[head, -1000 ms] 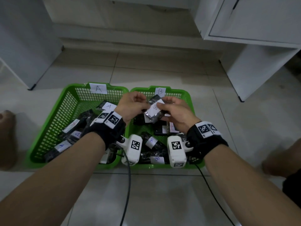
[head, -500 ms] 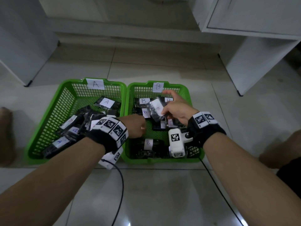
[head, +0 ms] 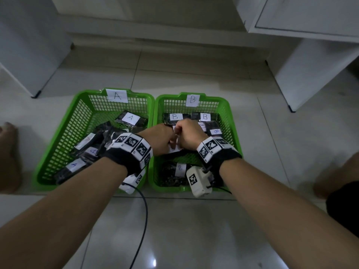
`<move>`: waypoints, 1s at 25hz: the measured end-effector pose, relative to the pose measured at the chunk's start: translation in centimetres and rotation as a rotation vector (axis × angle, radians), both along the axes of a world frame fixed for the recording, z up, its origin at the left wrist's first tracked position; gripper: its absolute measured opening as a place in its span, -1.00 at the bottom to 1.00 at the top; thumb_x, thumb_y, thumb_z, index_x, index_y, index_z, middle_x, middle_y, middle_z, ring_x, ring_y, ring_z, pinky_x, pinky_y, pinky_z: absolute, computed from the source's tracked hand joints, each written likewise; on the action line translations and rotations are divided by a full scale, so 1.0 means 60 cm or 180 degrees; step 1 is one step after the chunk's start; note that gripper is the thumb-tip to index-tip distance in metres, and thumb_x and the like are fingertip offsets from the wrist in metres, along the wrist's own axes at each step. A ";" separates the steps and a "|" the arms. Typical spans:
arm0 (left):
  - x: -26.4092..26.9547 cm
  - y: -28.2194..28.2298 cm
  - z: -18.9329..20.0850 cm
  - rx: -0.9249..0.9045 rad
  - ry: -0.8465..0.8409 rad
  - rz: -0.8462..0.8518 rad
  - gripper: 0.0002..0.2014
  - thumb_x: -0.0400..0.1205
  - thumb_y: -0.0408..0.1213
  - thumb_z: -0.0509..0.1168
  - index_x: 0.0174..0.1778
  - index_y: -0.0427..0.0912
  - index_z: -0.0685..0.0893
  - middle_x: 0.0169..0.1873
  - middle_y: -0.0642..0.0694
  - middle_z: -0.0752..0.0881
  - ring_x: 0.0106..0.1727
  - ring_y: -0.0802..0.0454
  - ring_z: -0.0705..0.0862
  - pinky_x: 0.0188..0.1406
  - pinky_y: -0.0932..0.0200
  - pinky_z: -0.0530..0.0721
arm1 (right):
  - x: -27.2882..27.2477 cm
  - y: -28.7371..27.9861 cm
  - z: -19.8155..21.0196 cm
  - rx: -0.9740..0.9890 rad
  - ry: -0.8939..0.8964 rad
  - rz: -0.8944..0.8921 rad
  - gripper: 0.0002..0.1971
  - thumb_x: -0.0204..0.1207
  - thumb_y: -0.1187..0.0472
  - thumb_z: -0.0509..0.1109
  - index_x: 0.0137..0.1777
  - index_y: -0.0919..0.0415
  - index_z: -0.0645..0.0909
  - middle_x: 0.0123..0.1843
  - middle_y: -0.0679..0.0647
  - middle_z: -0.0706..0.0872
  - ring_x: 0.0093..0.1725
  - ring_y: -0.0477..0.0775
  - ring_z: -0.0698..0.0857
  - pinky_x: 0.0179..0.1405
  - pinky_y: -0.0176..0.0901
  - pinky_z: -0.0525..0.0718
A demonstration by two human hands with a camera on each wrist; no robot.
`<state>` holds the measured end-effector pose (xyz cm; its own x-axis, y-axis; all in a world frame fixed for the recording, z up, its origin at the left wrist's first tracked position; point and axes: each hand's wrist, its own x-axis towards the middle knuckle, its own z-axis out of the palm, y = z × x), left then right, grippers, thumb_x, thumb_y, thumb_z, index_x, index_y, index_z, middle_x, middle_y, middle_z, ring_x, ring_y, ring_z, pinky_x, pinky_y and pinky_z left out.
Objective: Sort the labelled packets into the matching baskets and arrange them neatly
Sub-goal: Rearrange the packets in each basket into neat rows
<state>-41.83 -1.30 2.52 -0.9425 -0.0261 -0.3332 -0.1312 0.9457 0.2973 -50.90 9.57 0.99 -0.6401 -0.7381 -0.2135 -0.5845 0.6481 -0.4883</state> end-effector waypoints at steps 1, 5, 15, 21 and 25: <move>-0.001 0.003 0.000 0.0084 -0.0092 -0.0008 -0.71 0.52 -0.20 0.26 0.04 -0.07 0.84 0.11 -0.14 0.77 0.16 -0.13 0.72 0.19 -0.05 0.69 | -0.005 -0.002 0.002 -0.0028 0.0085 -0.0035 -0.85 0.41 0.45 0.54 -0.06 0.27 0.80 0.02 0.16 0.84 0.04 0.15 0.78 -0.03 -0.12 0.67; -0.013 0.017 -0.008 -0.0156 -0.0432 -0.0180 -0.71 0.67 -0.21 0.26 0.25 -0.11 0.77 0.23 -0.15 0.73 0.23 -0.13 0.70 0.21 -0.02 0.69 | -0.037 0.009 0.010 0.0340 0.0148 -0.0339 -0.85 0.47 0.49 0.43 -0.11 0.31 0.80 -0.10 0.16 0.84 -0.08 0.15 0.82 -0.03 0.01 0.83; -0.007 0.018 -0.069 -0.1099 -0.1206 -0.0507 -0.78 0.67 -0.17 0.07 0.04 -0.07 0.62 0.09 -0.05 0.62 0.43 0.04 0.53 0.70 0.02 -0.02 | -0.027 0.050 -0.003 0.0712 -0.0726 0.0313 -0.59 0.53 0.54 0.27 0.16 0.19 0.85 0.21 0.10 0.82 0.21 0.13 0.77 0.25 0.04 0.75; -0.006 0.020 -0.087 -0.1582 -0.1219 -0.0560 -0.58 0.70 -0.07 0.03 0.41 -0.12 0.56 0.48 -0.12 0.46 0.45 -0.05 0.44 0.63 0.02 0.11 | -0.012 0.050 0.007 0.1476 -0.0953 0.0991 -0.58 0.67 0.44 0.23 0.33 0.05 0.77 0.25 0.11 0.80 0.18 0.19 0.80 0.11 0.06 0.84; -0.009 0.032 -0.064 -0.1454 -0.1211 -0.0316 -0.54 0.70 -0.12 0.05 0.52 -0.16 0.47 0.50 -0.12 0.43 0.52 -0.11 0.37 0.59 0.02 0.20 | -0.017 0.053 0.012 0.1318 -0.0981 0.0876 -0.56 0.69 0.42 0.22 0.40 0.00 0.73 0.30 0.06 0.76 0.22 0.15 0.77 0.13 0.05 0.83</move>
<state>-42.35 0.64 -1.34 -0.7646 -0.1639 -0.6233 -0.0531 0.9799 -0.1925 -51.89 12.75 1.71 -0.2992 -0.6838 -0.6655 -0.6294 0.6656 -0.4009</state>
